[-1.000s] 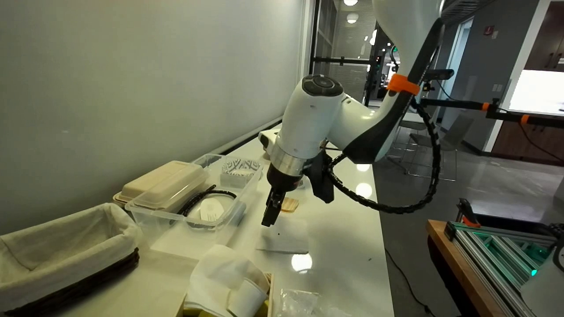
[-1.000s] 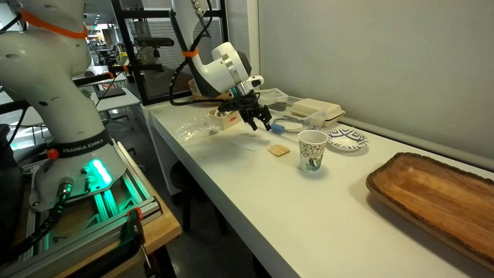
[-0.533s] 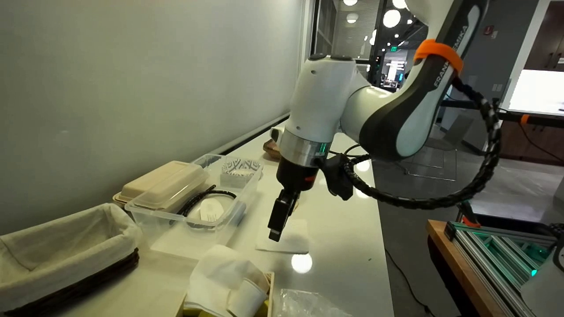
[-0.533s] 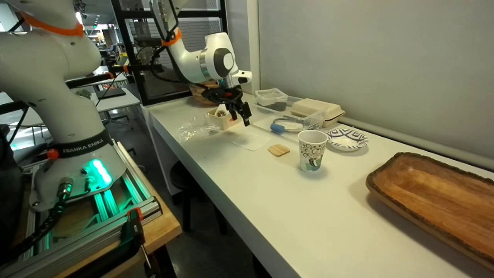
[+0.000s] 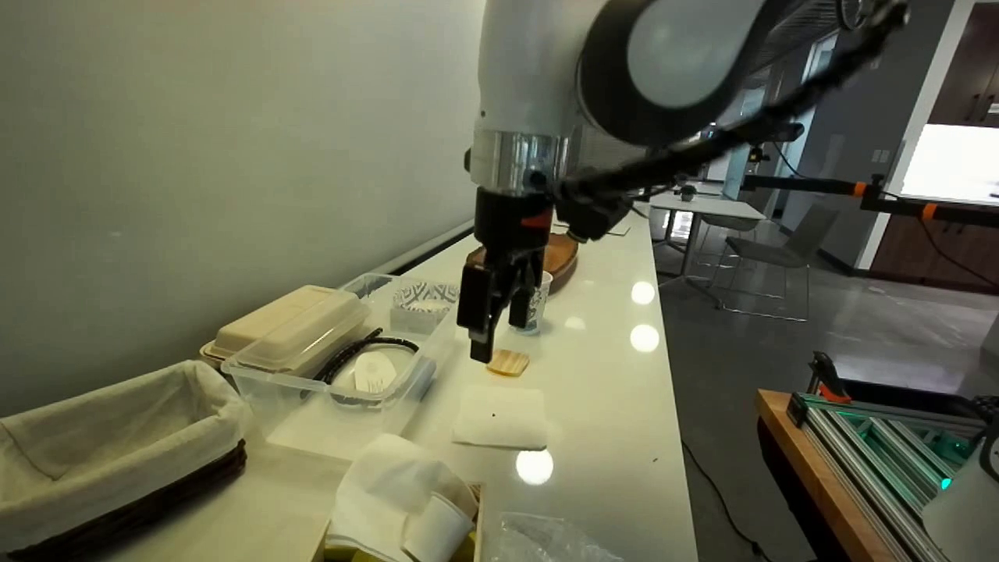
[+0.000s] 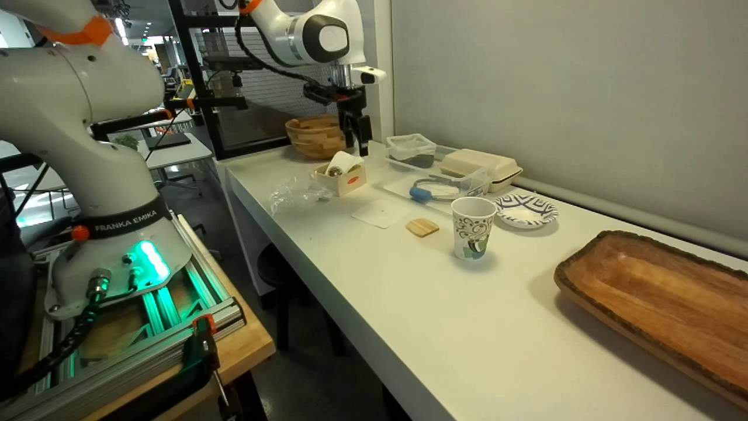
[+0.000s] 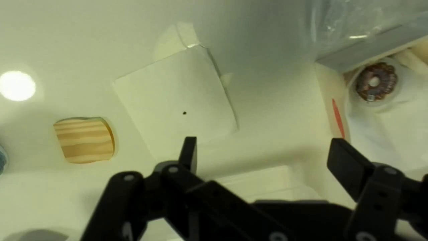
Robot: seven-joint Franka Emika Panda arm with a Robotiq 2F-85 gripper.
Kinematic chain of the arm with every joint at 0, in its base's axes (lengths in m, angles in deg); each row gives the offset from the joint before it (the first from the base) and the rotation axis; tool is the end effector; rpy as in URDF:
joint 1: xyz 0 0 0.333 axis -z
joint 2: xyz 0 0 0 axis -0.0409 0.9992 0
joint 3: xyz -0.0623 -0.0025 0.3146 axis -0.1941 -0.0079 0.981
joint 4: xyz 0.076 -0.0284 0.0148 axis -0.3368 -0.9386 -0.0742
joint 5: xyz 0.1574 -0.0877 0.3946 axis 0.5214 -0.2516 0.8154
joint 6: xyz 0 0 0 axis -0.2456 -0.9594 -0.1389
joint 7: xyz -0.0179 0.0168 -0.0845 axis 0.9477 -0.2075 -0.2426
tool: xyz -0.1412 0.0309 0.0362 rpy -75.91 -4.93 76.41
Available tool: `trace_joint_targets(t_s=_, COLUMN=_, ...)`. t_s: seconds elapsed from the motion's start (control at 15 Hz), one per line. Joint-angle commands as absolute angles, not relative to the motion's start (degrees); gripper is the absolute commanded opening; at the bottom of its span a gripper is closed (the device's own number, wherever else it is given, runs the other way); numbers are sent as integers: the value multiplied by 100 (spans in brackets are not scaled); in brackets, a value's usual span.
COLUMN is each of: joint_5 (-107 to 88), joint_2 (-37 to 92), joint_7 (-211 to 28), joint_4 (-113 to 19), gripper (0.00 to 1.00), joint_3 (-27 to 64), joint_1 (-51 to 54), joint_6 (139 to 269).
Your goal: Remove the wooden block out of the box
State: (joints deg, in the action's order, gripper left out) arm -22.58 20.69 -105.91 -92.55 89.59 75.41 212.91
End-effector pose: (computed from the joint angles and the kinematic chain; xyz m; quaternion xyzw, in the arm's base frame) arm 0.5221 -0.0444 0.2185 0.9936 -0.1106 0.0224 0.0068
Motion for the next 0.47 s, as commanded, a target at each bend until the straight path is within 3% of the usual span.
trace_joint_targets(t_s=0.0, joint_5=-863, joint_2=2246, joint_7=-9038, joint_4=-8498, gripper=100, joint_3=10047, joint_1=8532, joint_6=20488)
trace_joint_targets(t_s=0.07, joint_5=-1437, joint_2=2040, joint_7=-9765, joint_4=-8878, gripper=100, joint_3=9566, joint_1=8034, joint_6=20898)
trace_joint_targets(t_s=0.4, joint_5=-1008, joint_2=2175, joint_7=-9186, joint_4=-8495, gripper=100, joint_3=9936, joint_1=8438, joint_6=20616)
